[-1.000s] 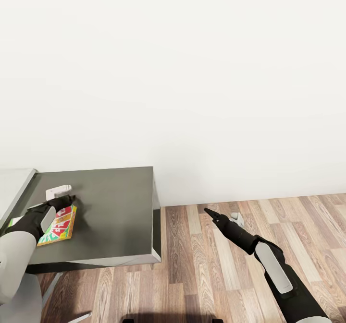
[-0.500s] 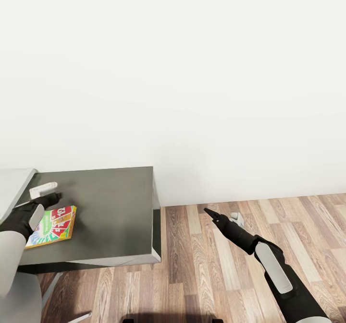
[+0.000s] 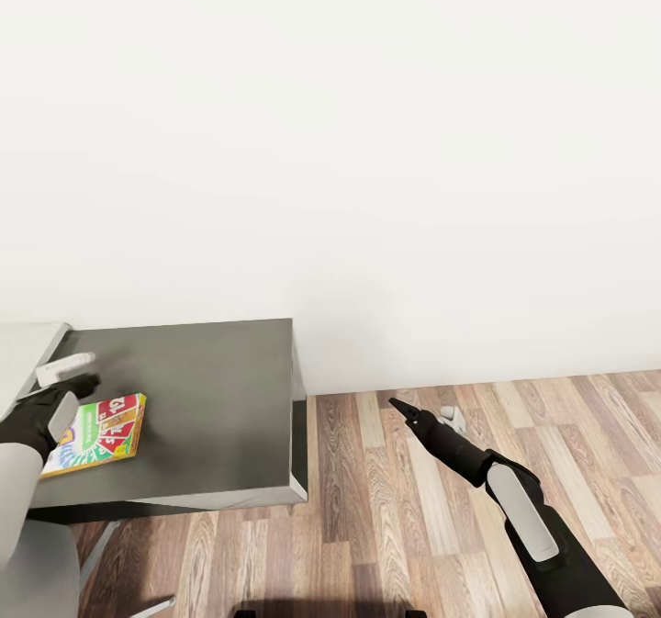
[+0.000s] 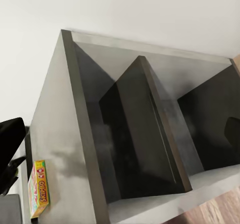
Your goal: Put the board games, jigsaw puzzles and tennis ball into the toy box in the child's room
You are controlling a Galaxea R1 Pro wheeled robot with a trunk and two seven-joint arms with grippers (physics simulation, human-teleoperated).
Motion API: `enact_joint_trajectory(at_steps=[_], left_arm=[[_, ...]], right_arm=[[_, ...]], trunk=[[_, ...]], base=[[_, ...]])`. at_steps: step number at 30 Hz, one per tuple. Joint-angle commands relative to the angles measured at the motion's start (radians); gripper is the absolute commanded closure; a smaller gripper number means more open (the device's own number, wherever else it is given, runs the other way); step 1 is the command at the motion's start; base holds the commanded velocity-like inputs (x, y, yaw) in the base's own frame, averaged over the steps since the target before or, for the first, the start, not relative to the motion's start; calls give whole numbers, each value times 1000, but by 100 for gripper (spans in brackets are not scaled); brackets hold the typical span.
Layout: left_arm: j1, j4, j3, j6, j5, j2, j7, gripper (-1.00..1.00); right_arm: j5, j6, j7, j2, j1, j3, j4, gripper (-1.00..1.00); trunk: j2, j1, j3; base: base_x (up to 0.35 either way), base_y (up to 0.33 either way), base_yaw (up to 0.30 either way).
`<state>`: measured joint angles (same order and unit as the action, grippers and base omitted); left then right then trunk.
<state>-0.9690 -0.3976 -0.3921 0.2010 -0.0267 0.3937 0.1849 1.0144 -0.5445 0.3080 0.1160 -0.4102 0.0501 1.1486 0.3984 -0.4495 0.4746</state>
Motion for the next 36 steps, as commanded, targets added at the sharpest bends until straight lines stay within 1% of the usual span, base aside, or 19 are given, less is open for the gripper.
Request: enact_joint_trajectory(at_steps=[1,5,7,8,9,10,12,15,19,25,31,36], left_arm=[[0,-1,-2,5,-4,3,8,-100],[0,3,-6,3,-7,16,29,-100],[0,5,-22,2,-8,24,37,-100],[1,5,-41,1,-8,27,39,-100],[1,5,-51,-1,-9,28,40,-100],[4,6,-73,-5,-9,28,41,-100],[10,8,-100,-16,-9,27,42,-100],[15,10,-120,-41,-8,21,44,-100],[17,11,-130,-60,-7,15,45,-100],[18,11,-134,-59,-9,14,46,-100],[18,11,-137,-37,-10,14,46,-100],[18,11,-154,0,-10,18,47,-100]], right_arm=[[4,-3,0,1,-1,1,0,-100],[4,-3,0,1,-1,2,0,-100],[4,-3,0,1,0,2,0,-100],[4,-3,0,1,0,2,0,-100],[4,-3,0,1,0,1,0,-100],[4,-3,0,2,0,1,0,-100],[4,-3,0,2,-1,1,0,-100],[4,-3,0,1,-1,2,0,-100],[3,-3,0,1,0,2,0,-100],[4,-3,0,3,0,1,0,-100],[4,-4,0,4,0,1,0,-100],[4,-4,0,4,-1,1,0,-100]], trunk=[[2,-1,1],[2,-1,1],[2,-1,1],[2,-1,1],[2,-1,1],[2,-1,1],[2,-1,1],[2,-1,1],[2,-1,1],[2,-1,1],[2,-1,1],[2,-1,1]], base=[[0,0,0],[0,0,0],[0,0,0],[0,0,0],[0,0,0],[0,0,0],[0,0,0],[0,0,0],[0,0,0],[0,0,0],[0,0,0],[0,0,0]])
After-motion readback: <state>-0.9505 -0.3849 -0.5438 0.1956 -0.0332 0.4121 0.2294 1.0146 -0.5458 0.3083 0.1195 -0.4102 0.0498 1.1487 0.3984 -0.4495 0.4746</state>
